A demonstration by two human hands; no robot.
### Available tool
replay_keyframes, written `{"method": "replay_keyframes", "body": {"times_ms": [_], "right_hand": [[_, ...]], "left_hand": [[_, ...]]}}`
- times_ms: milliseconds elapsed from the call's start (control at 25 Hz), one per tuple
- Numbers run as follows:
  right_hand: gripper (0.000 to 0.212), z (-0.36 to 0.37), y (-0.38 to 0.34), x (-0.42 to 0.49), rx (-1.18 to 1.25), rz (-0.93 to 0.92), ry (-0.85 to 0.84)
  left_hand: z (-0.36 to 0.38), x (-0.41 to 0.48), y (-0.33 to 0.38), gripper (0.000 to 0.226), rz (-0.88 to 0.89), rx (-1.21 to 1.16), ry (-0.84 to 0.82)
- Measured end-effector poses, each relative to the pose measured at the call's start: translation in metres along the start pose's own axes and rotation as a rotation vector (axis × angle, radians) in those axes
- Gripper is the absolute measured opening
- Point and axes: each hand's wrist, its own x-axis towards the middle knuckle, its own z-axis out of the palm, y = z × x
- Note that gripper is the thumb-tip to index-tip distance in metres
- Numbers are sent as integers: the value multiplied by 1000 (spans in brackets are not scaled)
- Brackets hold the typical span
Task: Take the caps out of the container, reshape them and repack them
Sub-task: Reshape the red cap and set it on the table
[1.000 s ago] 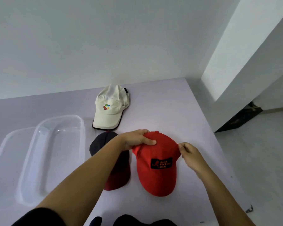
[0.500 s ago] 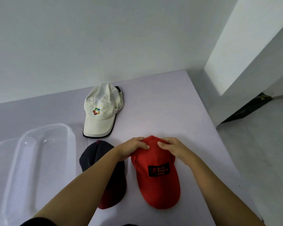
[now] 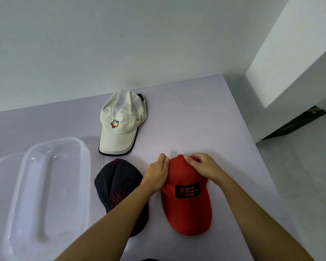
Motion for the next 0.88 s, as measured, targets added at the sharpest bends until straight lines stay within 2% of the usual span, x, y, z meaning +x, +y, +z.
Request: {"method": "replay_keyframes", "body": {"times_ms": [200,400,640,760,880], "right_hand": [[32,1,0,-1,194,67,-102],[28,15,6,2,181,-1,12],[26,2,25,-13,288,-8,122],[25,-12,41,-20,209,-4,232],[26,-15,43,-26,199,29,115]], "left_hand": [[-1,7,6,26,-102,-56,5],[2,-1,0,26,-47,-23,3],[-24,-19,3,31,-12,-25,299],[-25,-39,-3,36,-117,-48,214],[-13,-43,-9,38,-229,-93,105]]}}
